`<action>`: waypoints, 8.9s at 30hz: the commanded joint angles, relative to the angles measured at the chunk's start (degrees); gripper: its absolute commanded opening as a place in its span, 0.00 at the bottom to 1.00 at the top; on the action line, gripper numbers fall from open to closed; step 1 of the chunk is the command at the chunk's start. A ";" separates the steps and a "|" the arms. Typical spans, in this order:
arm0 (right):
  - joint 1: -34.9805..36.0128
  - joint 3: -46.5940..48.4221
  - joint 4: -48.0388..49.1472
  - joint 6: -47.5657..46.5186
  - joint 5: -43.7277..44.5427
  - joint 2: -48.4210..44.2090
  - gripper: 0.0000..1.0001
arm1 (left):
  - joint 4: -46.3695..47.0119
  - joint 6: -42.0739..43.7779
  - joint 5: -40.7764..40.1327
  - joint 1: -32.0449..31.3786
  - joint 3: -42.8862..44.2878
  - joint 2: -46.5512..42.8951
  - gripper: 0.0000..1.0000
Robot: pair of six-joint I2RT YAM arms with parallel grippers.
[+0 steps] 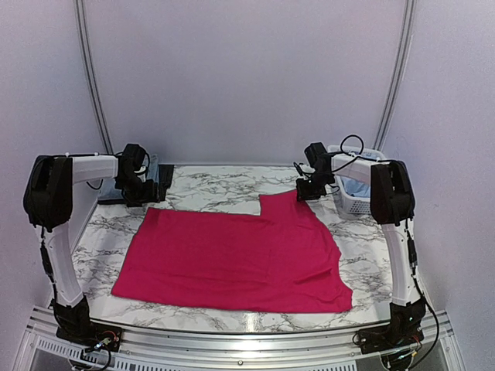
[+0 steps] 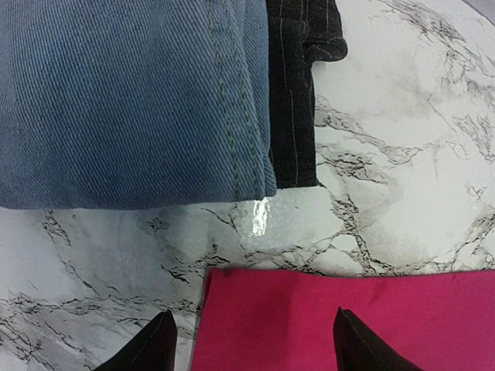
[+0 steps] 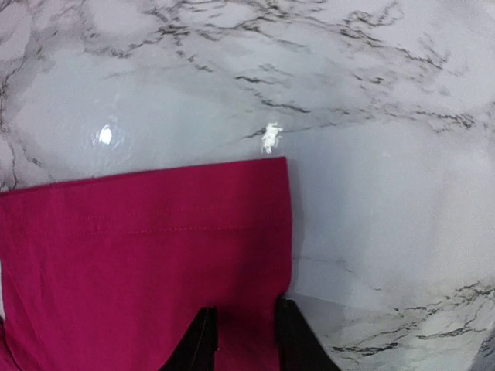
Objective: Fold and stack the mixed laundry pile
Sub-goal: Pick up the 1/3-folded T-shirt from the center of the board, then fold the 1/3-folded T-shirt at the center of the board, then adjust the rectangle-folded T-shirt at the center of the board.
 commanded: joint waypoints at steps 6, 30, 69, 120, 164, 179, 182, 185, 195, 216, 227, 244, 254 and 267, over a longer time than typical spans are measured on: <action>0.26 5.45 -2.41 -0.28 -1.08 6.86 0.00 | -1.14 7.22 0.87 0.49 1.89 3.81 0.58; -0.53 14.72 -3.97 0.87 -3.63 9.38 0.00 | 0.88 11.15 0.25 1.10 4.75 8.83 0.26; 4.07 -36.06 4.94 9.78 -9.60 -44.82 0.00 | 8.15 23.60 6.84 1.85 -22.29 -24.84 0.00; 3.29 -46.81 4.98 1.92 -20.76 -43.16 0.49 | 18.28 29.48 14.56 -15.33 -28.59 -39.27 0.80; 6.69 -36.36 -0.76 -4.64 -22.39 -30.77 0.22 | 21.31 30.89 10.64 -17.44 -27.70 -34.91 0.84; 6.58 -34.99 0.09 -6.08 -17.36 -23.38 0.34 | 21.30 31.33 10.46 -17.44 -28.22 -35.46 0.85; 6.56 -34.34 -0.30 -5.85 -18.17 -23.57 0.32 | 21.30 31.49 10.28 -17.44 -28.22 -35.27 0.85; 6.82 -33.77 -1.23 -5.75 -19.18 -24.95 0.23 | 21.31 31.51 10.22 -17.45 -28.22 -34.92 0.85; 7.27 -36.74 -2.47 -6.28 -23.26 -29.07 0.02 | 21.72 31.78 10.65 -17.44 -27.47 -33.57 0.85; 16.52 -47.54 -3.51 -1.77 -28.68 -43.24 0.00 | 21.62 32.00 9.84 -17.44 -28.59 -35.96 0.85; 26.49 -55.53 -1.68 2.38 -29.80 -47.04 0.37 | 19.85 32.11 7.75 -17.44 -31.33 -39.67 0.99; 13.89 -40.12 2.59 2.97 -14.21 -34.52 0.44 | 6.89 12.93 0.86 -16.48 -28.27 -33.20 0.93; 8.39 -50.50 4.17 1.80 -6.97 -32.34 0.44 | -1.94 8.53 -7.98 -12.50 -28.37 -20.39 0.71; 3.60 -42.18 5.37 -0.17 -13.66 -32.03 0.45 | -2.02 3.50 -4.15 -4.26 -24.86 -23.65 0.63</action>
